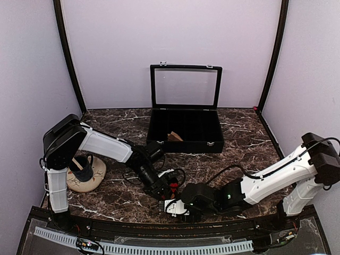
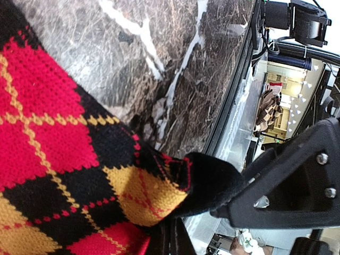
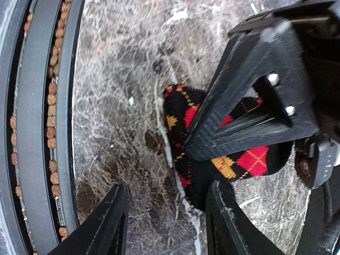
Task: Roll the socks
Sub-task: Roll the sock at the center of the board.
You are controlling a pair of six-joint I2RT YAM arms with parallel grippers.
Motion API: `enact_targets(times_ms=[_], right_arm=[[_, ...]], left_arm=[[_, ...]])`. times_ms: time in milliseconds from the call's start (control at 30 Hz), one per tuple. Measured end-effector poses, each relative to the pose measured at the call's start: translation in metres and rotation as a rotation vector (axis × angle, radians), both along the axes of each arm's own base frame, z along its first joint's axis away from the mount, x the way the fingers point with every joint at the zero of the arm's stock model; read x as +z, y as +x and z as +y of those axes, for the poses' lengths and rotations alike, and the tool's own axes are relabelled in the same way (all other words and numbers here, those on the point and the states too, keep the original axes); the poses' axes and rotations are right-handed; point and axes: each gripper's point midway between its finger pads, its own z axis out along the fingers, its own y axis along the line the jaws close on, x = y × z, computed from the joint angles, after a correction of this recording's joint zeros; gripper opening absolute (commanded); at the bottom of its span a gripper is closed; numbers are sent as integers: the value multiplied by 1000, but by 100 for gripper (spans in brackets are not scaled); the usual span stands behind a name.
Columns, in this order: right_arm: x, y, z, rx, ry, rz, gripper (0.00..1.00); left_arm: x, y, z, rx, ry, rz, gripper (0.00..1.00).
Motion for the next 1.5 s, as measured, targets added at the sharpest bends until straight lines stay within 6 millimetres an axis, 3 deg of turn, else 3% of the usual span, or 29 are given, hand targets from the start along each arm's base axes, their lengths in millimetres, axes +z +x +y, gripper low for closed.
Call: enact_targets(times_ms=[567, 1233, 1500], right_arm=[[-30, 2, -3, 0, -80, -11, 47], [-30, 18, 6, -27, -65, -26, 47], [-29, 22, 5, -31, -66, -45, 52]], left_arm=[[-3, -7, 4, -7, -11, 58, 0], [-1, -10, 6, -13, -30, 87, 0], [-1, -11, 7, -16, -33, 91, 0]])
